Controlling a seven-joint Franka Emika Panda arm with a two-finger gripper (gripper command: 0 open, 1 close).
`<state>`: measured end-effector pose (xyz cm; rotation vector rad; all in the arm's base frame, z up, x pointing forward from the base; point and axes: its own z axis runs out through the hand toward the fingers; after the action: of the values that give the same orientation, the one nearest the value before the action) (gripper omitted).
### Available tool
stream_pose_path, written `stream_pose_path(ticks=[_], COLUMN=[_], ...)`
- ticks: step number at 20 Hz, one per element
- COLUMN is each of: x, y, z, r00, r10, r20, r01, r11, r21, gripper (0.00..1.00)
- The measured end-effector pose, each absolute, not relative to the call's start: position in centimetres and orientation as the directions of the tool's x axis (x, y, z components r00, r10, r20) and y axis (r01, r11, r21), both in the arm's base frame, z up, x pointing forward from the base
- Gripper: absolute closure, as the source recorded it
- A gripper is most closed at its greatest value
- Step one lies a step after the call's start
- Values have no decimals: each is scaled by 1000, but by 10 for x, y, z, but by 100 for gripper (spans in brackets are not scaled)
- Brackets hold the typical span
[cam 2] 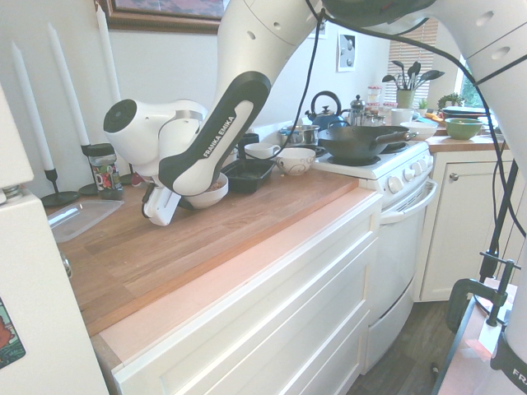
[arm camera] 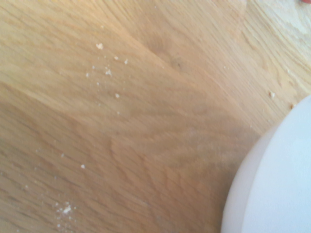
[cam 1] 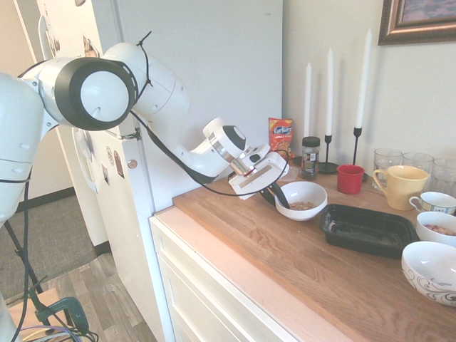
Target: Put the cereal into the box
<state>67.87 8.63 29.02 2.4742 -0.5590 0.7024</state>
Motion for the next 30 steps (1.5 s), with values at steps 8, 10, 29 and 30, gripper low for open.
stream_pose_path(ticks=[8, 10, 29, 30], x=[696, 699, 705, 707], y=[80, 77, 28, 19], z=[337, 353, 447, 451], r00=[740, 731, 688, 682], r10=[-310, -327, -513, -530], r20=[597, 599, 513, 504], r01=[-551, -561, -623, -631], r11=[-788, -787, -780, -775], r21=[275, 255, 55, 39], gripper=[100, 100, 100, 100])
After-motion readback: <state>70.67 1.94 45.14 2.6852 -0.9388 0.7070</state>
